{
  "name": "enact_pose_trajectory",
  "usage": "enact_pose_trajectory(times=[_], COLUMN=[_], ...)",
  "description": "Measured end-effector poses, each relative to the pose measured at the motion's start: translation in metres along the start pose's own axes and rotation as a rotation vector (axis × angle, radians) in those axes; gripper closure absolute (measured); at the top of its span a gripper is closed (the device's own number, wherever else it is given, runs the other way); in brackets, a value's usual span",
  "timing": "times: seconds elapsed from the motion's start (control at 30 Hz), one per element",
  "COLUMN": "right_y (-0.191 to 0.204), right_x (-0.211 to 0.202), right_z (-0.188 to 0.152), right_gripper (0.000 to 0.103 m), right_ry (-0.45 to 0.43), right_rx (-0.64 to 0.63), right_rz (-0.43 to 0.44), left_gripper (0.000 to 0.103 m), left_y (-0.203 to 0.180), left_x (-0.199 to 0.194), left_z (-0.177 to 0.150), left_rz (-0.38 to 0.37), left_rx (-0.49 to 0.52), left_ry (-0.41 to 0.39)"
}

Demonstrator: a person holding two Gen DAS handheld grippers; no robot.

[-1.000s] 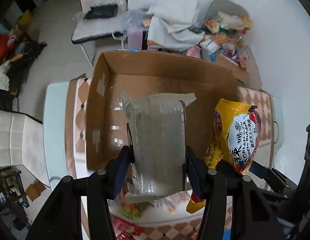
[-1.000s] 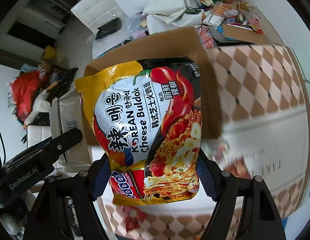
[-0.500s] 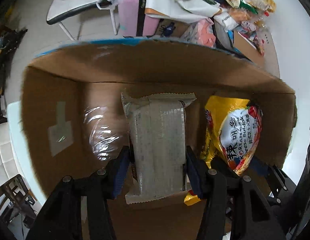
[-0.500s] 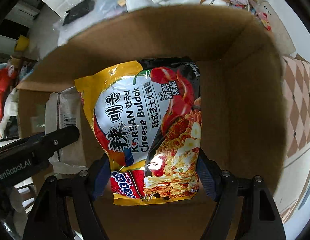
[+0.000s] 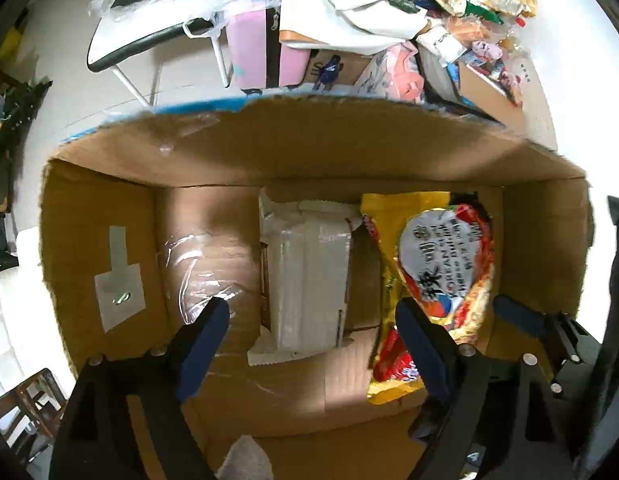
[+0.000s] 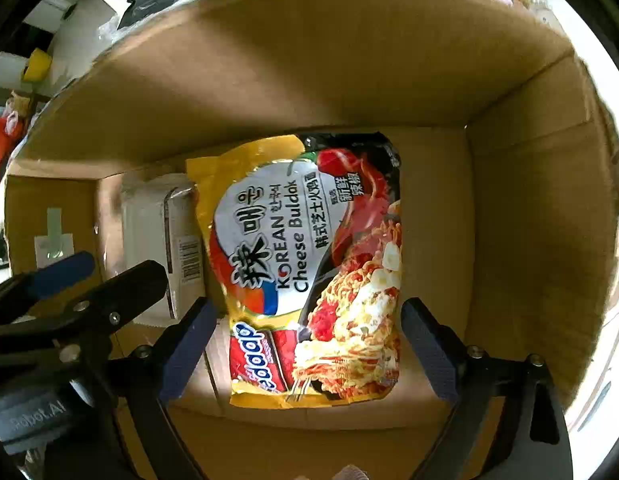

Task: Organize snacks
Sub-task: 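Carry both packs into the cardboard box and open both tools to release, then grasp the orange chip bag with the left tool while the right tool grasps the yellow bread bag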

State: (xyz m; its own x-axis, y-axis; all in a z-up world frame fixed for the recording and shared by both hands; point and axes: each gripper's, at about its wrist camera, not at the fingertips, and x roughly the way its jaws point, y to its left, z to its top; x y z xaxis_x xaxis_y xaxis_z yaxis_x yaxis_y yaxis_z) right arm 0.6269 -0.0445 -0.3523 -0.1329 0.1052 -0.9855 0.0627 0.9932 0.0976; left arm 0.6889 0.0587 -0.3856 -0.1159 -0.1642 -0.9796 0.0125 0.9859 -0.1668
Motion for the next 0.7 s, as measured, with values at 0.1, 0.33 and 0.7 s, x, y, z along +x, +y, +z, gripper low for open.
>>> enact_pose_trajectory(times=[0.1, 0.33, 0.7], right_y=[0.009, 0.018, 0.007], right_x=[-0.013, -0.06, -0.142], right_z=[-0.009, -0.056, -0.137], right_gripper=[0.007, 0.007, 0.007], right_ry=[-0.019, -0.1, -0.281], right_rx=[-0.011, -0.014, -0.035], right_rz=[-0.013, -0.015, 0.027], left_gripper=[0.015, 0.015, 0.015], left_y=[0.001, -0.004, -0.007], left_x=[-0.01, -0.044, -0.119], left_z=[-0.004, -0.033, -0.127], left_rz=[-0.009, -0.006, 0.035], left_rx=[0.002, 0.004, -0.041], left_ry=[-0.023, -0.108, -0.328])
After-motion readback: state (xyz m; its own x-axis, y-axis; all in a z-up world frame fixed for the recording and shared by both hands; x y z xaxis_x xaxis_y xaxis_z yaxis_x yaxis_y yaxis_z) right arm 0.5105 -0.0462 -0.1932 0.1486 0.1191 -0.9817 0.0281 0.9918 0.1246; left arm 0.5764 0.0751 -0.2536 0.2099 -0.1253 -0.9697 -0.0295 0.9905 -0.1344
